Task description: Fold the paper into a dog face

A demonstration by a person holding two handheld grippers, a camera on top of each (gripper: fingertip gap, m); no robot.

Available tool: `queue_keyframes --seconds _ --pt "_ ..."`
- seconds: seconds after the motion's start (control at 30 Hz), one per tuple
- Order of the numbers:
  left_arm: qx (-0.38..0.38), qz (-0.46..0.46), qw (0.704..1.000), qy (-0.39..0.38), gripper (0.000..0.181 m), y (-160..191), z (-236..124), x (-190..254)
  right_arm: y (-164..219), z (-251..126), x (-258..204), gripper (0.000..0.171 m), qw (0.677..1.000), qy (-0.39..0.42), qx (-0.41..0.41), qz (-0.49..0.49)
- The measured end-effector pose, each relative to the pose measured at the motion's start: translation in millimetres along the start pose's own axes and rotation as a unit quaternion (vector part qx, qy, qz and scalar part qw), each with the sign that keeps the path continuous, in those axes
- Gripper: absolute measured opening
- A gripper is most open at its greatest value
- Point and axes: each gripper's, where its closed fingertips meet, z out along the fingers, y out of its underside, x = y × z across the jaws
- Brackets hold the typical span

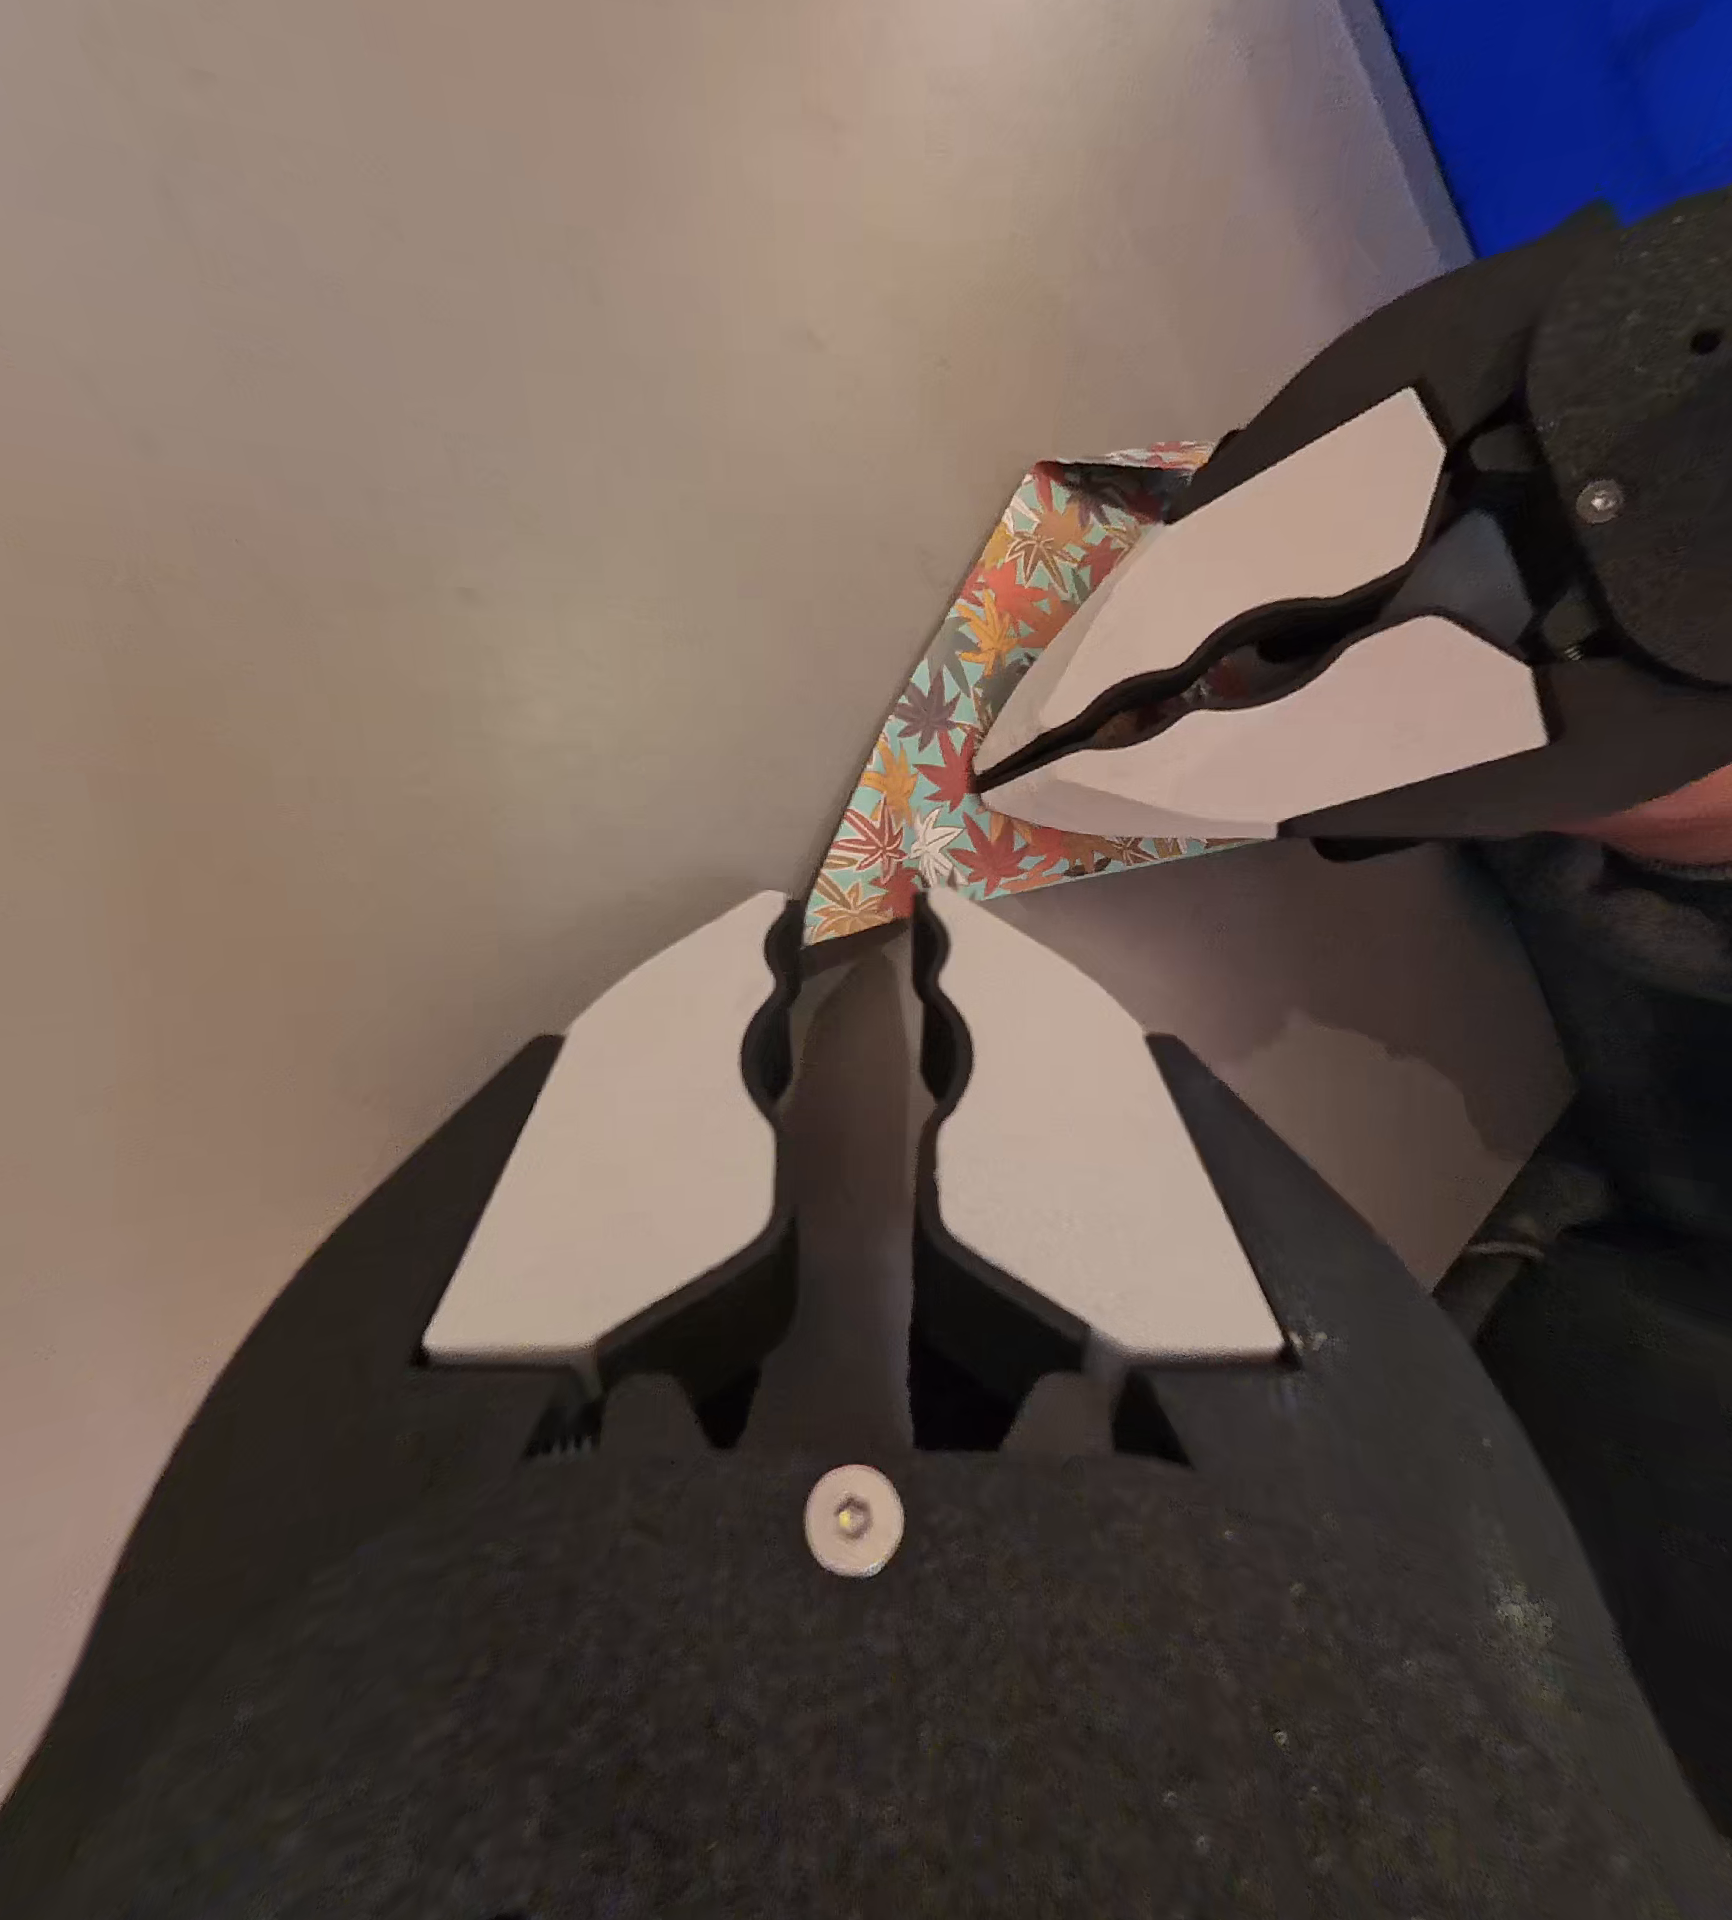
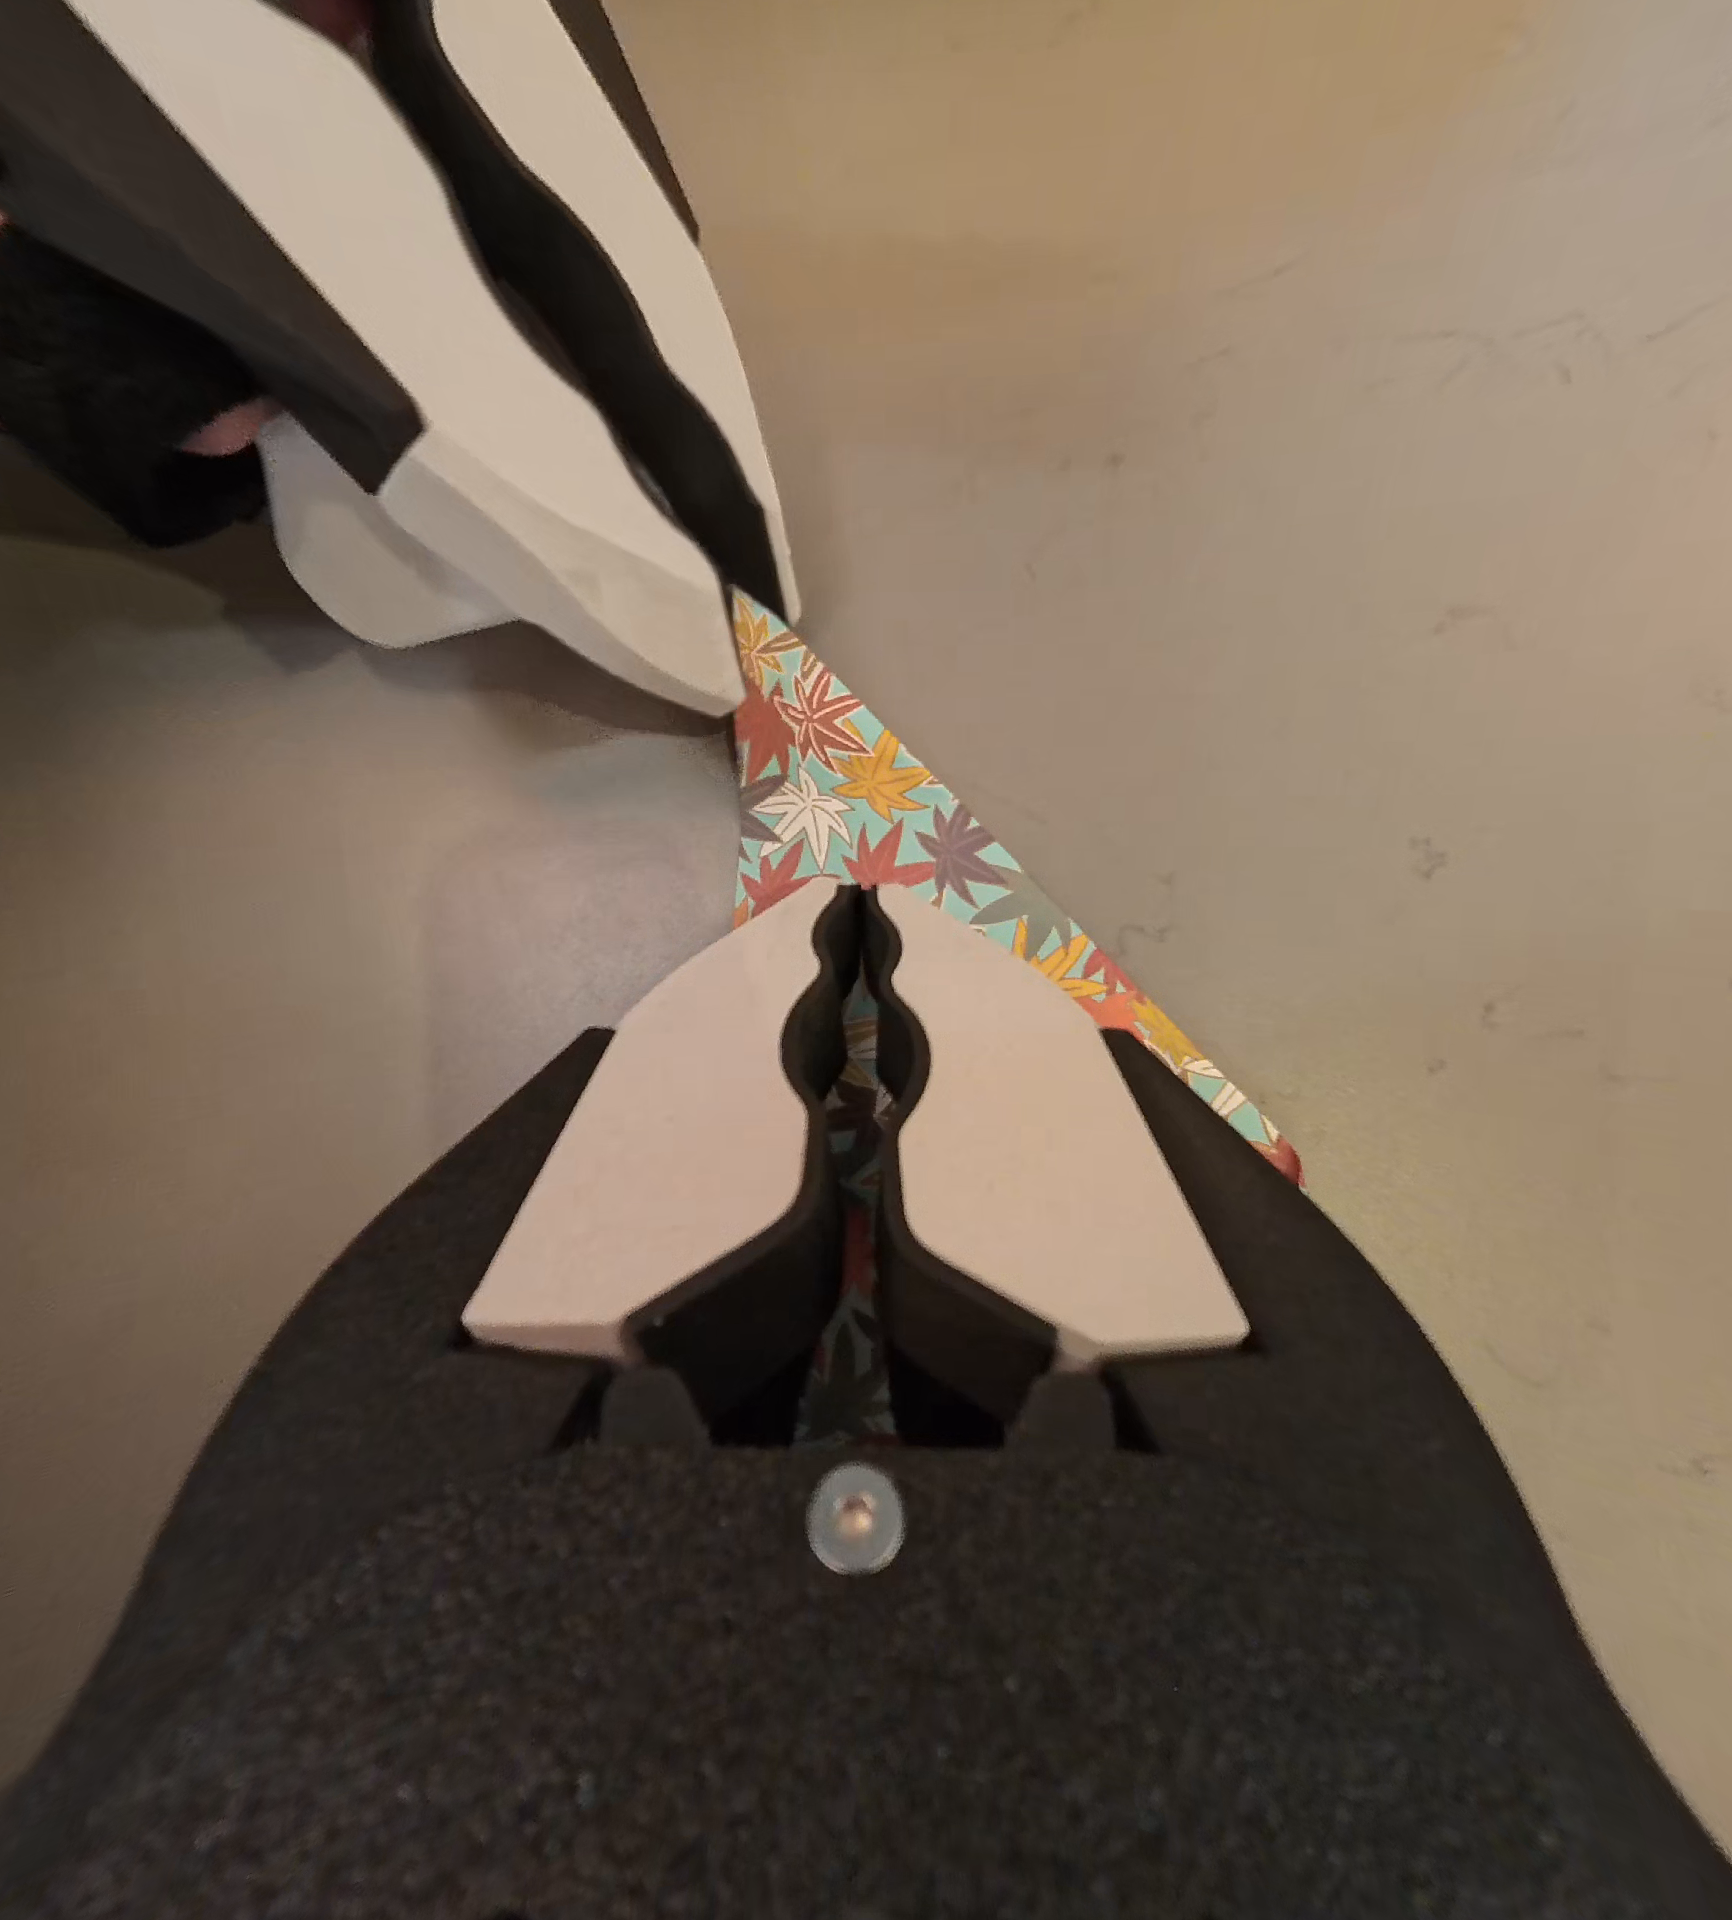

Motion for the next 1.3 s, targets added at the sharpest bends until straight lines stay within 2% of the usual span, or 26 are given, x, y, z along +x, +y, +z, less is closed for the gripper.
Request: queue_keyframes --seconds 0.1,0.2,0.4,0.57,0.7,0.9,1.13,1.3 --pt "-0.004 -0.006 1.000 -0.002 0.007 1.0 1.0 -1.9 0.0 0.0 -0.1 0.000 1.000 0.000 0.000 0.000" --pt "-0.009 0.010 1.000 -0.004 0.004 0.2 1.4 -0.4 0.0 0.0 0.2 0.000 1.000 0.001 0.000 0.002" --pt "-0.033 0.163 0.986 -0.029 0.002 -1.8 -0.5 7.5 0.0 -0.1 0.4 0.000 1.000 -0.001 -0.001 0.006" --pt "-0.040 0.284 0.958 -0.030 0.000 0.5 3.3 21.3 0.0 -0.2 0.4 0.000 1.000 -0.001 -0.001 0.007" --pt "-0.040 0.341 0.938 -0.036 0.000 2.4 6.4 31.0 0.0 -0.3 0.7 0.000 1.000 -0.002 -0.002 0.010" --pt "-0.066 0.430 0.895 -0.092 0.000 11.5 6.4 25.0 0.0 -0.4 0.9 0.000 1.000 -0.005 -0.002 0.014" --pt "-0.105 0.502 0.844 -0.155 0.000 13.1 7.1 10.9 0.0 -0.4 1.0 0.000 1.000 -0.010 -0.005 0.021" --pt "-0.121 0.534 0.820 -0.168 0.000 14.7 9.3 14.1 -1.1 -0.2 5.2 0.000 0.997 -0.015 -0.008 0.074"
